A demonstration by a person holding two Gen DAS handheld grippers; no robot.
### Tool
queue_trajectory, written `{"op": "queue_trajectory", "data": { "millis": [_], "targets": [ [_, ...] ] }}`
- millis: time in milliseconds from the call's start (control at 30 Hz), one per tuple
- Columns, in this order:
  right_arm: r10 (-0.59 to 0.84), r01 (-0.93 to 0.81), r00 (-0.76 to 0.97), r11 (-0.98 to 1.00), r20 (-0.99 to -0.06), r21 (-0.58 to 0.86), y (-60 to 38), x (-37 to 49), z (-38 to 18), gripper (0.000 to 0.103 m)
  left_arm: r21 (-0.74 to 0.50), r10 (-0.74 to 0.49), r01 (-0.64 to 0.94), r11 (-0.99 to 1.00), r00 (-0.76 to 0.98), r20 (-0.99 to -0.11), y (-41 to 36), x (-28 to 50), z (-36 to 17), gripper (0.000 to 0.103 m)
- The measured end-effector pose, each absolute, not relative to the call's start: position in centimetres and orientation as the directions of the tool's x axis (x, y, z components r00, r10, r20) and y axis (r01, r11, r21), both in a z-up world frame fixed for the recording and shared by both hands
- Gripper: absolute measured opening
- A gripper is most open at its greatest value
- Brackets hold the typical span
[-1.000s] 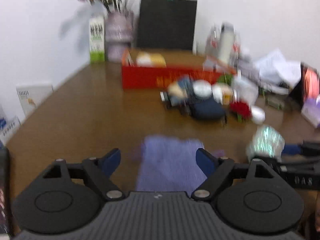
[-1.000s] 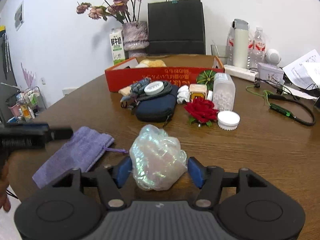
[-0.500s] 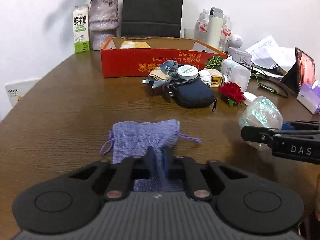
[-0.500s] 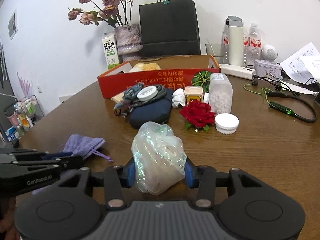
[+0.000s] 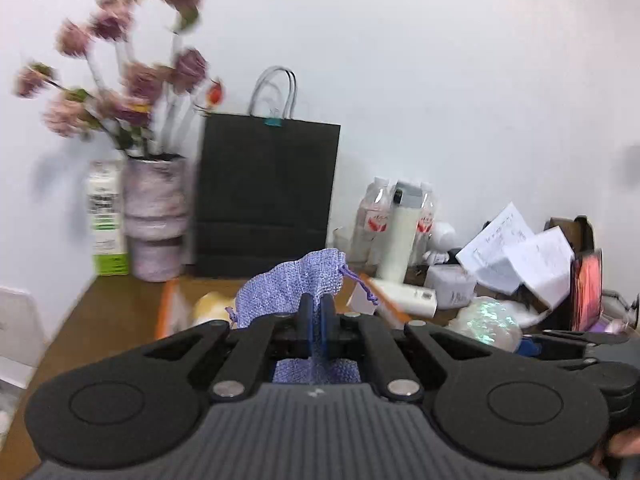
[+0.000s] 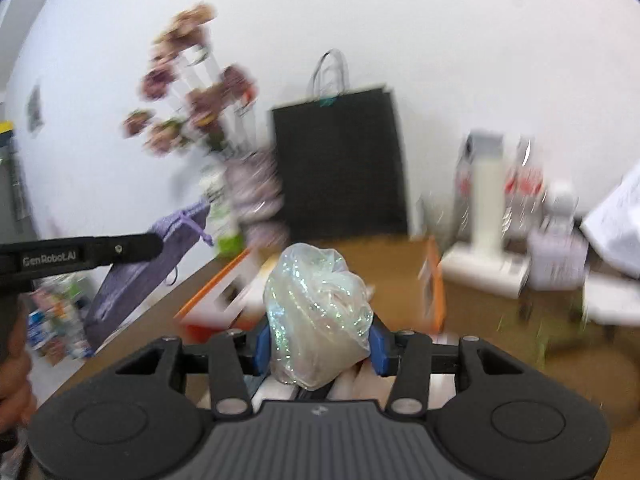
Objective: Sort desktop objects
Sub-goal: 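Carry the pouch and bag over the red box and release both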
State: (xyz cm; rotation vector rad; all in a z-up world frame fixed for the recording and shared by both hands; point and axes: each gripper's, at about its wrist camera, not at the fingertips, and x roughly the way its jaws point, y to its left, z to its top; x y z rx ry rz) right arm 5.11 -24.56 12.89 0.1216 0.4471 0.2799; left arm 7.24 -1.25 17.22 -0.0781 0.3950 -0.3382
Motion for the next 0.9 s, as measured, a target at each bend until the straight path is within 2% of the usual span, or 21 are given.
{"op": "queue_trajectory", "data": {
  "millis": [67,167,300,367,400,467,500,600,667,800,900],
  "targets": [
    [0.267,-0.207,0.862,0.962,-0.43,0.18,-25.1,9.7,13.8,0.046,-0.134,-0.346,0.321,0.938,0.829,-0.439,-3.4,12.7,17.2,0.004],
    [0.26,-0.189,0.826,0.964,-0.499,0.189,-25.3,17.0,13.7,0.046,-0.048,-0.27,0.288,0.956,0.81,-0.521,-6.5,19.4,15.4,0.004],
    [0.23,-0.126,0.769,0.969,-0.597,0.211,-24.6,25.7,11.2,0.049,-0.09,-0.248,0.242,0.966,0.765,-0.595,-8.1,26.3,11.9,0.006],
    [0.204,-0.088,0.732,0.974,-0.65,0.207,-24.0,29.3,8.8,0.05,-0.134,-0.258,0.224,0.965,0.731,-0.632,-8.0,28.6,9.8,0.011],
    [0.188,-0.08,0.721,0.979,-0.667,0.188,-23.7,30.4,7.9,0.05,-0.152,-0.259,0.213,0.965,0.711,-0.653,-8.0,29.6,9.1,0.015],
    [0.146,-0.052,0.697,0.987,-0.702,0.153,-23.2,32.5,6.1,0.055,-0.183,-0.255,0.179,0.967,0.7,-0.667,-7.3,30.4,8.0,0.044],
    [0.131,-0.036,0.686,0.989,-0.716,0.147,-23.2,33.2,5.5,0.054,-0.189,-0.246,0.16,0.969,0.706,-0.664,-6.9,30.5,7.8,0.048],
    [0.133,-0.03,0.69,0.987,-0.712,0.156,-22.9,33.8,5.5,0.069,-0.209,-0.266,0.171,0.963,0.724,-0.637,-5.7,30.2,8.2,0.055],
    [0.136,-0.037,0.716,0.987,-0.685,0.157,-22.8,33.4,6.3,0.079,-0.203,-0.263,0.172,0.964,0.733,-0.627,-4.9,29.7,9.1,0.074],
    [0.147,-0.061,0.743,0.986,-0.653,0.152,-23.0,31.8,8.1,0.079,-0.165,-0.23,0.161,0.973,0.744,-0.628,-3.5,28.3,11.0,0.078],
    [0.157,-0.083,0.738,0.986,-0.656,0.142,-22.9,29.7,9.3,0.082,-0.144,-0.207,0.15,0.978,0.751,-0.627,-2.4,26.5,12.6,0.088]
  ]
}}
